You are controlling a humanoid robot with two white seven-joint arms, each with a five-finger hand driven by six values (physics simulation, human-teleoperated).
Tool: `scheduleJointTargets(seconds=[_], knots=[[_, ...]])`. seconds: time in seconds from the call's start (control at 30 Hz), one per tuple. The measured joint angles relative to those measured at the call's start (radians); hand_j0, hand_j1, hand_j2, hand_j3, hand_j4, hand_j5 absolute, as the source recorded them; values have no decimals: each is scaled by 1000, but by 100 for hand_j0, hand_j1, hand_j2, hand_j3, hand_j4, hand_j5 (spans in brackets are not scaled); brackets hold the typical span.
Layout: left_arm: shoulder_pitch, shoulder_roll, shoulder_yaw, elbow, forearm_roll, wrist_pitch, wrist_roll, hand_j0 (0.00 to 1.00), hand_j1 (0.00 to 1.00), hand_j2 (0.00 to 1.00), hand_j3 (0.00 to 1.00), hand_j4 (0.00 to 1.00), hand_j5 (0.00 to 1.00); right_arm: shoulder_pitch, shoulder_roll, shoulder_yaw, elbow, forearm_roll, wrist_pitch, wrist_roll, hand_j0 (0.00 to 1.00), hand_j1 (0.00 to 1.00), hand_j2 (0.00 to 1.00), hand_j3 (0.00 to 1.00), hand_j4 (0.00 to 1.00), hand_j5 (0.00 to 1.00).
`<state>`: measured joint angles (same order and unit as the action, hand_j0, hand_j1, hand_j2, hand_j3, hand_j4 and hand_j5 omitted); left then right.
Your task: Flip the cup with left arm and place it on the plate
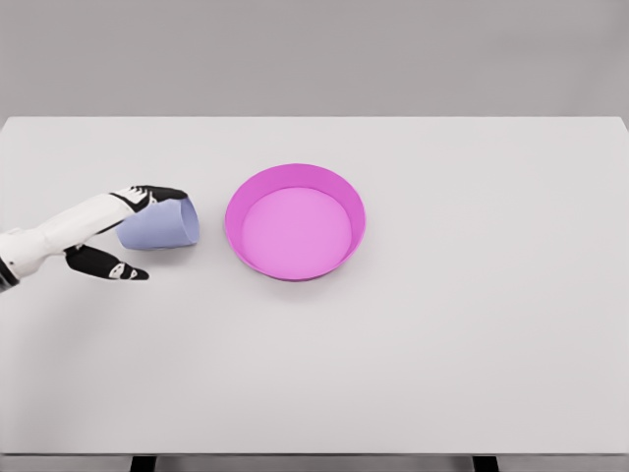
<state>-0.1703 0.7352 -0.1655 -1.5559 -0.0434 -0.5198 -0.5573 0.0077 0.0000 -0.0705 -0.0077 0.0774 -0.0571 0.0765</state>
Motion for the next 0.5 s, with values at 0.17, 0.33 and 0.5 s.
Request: scheduleJointTargets(seconds=[0.17, 0.33, 0.5], knots=[[-5, 4, -1, -14, 73, 114, -3, 100, 100, 100, 100, 100, 100, 0, 0, 0, 0, 0, 0, 0, 100, 100, 100, 100, 100, 100], [-23, 7, -8, -28, 86, 300, -5, 100, 100, 100, 100, 100, 100, 0, 0, 0, 0, 0, 0, 0, 100, 100, 100, 100, 100, 100], [-48, -5, -21, -83, 88, 508, -35, 100, 100, 100, 100, 100, 100, 0, 0, 0, 0, 0, 0, 0, 100, 100, 100, 100, 100, 100]])
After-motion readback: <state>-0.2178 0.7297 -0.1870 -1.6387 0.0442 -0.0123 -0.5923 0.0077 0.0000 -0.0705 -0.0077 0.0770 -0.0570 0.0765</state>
